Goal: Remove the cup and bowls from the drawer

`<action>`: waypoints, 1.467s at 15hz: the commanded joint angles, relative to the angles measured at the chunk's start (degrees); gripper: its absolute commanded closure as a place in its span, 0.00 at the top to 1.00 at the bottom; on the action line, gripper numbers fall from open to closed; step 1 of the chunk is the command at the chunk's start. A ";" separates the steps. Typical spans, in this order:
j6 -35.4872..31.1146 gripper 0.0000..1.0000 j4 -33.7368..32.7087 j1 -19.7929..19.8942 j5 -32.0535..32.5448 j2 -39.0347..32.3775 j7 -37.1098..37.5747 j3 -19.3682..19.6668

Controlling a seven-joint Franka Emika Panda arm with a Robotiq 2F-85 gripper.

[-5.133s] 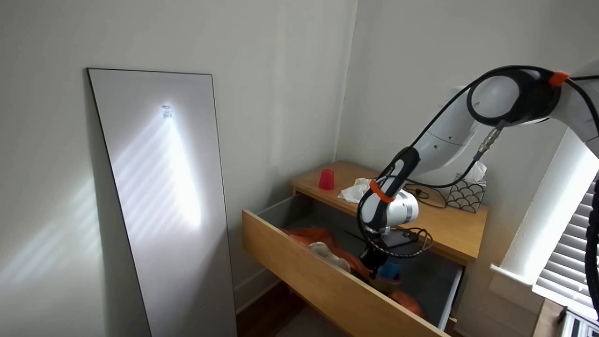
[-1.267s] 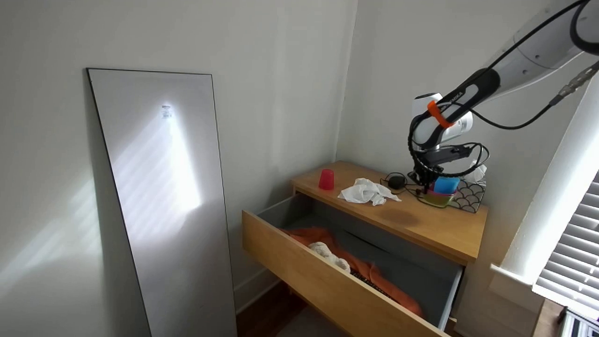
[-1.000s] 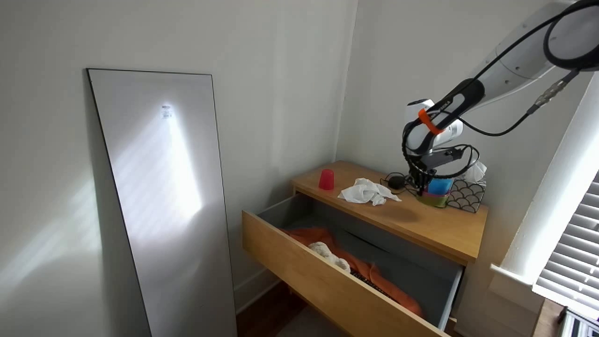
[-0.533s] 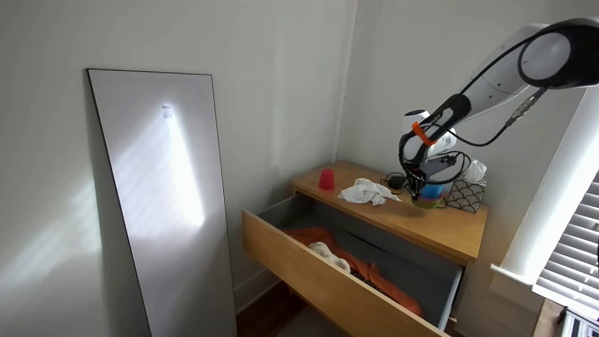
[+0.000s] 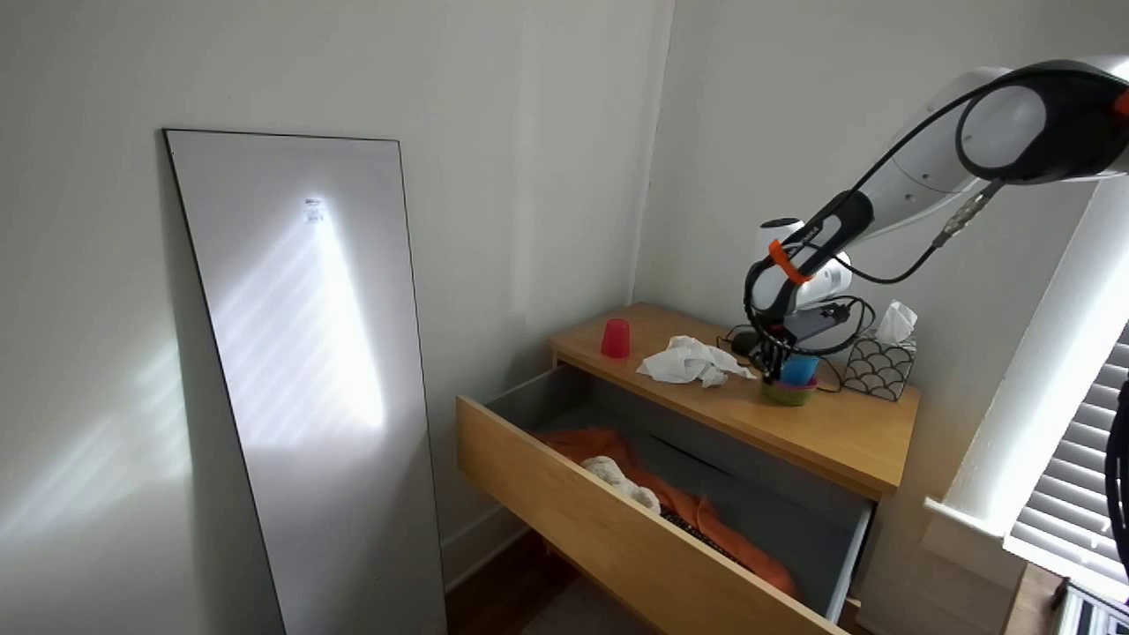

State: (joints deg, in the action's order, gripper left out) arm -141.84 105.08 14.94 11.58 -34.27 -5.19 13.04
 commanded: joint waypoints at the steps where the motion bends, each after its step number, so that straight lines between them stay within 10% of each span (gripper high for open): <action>1: 0.09 0.53 -0.91 1.44 -1.66 0.52 -2.40 -0.98; 8: 6.96 1.00 1.46 0.09 -2.50 6.89 0.94 0.32; 14: 8.05 1.00 2.41 1.08 -3.24 9.13 1.21 0.42; 17: 8.06 0.76 1.39 2.98 -6.32 8.74 -0.20 0.10; 22: 8.07 0.69 -0.01 4.85 -9.02 7.23 -0.82 -0.08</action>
State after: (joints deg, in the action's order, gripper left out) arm -133.31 105.27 18.26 5.17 -26.50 -4.47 13.73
